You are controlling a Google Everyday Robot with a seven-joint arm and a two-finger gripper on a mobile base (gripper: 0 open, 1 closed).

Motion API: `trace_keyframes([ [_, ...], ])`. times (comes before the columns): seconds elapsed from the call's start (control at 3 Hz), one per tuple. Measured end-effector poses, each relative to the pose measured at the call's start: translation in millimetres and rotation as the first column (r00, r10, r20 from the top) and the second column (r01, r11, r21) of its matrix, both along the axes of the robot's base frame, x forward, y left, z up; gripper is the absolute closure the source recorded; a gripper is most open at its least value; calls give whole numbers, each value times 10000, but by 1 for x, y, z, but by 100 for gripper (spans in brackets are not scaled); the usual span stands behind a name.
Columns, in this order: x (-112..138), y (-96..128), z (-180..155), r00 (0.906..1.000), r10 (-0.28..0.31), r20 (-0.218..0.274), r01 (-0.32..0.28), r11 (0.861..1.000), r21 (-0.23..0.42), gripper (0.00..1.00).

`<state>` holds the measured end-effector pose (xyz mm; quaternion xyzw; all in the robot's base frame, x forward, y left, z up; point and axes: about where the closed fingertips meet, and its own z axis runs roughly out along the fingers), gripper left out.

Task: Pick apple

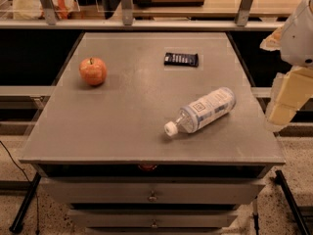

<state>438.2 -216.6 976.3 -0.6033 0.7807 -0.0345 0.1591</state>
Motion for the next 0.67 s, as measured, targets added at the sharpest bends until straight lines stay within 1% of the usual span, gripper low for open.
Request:
trace_keyframes([
  [0.33,2,1,1,10000,0,31,0,10000,22,0],
  [0.67,21,16,1,9998,-186,41,184,9992,345,0],
])
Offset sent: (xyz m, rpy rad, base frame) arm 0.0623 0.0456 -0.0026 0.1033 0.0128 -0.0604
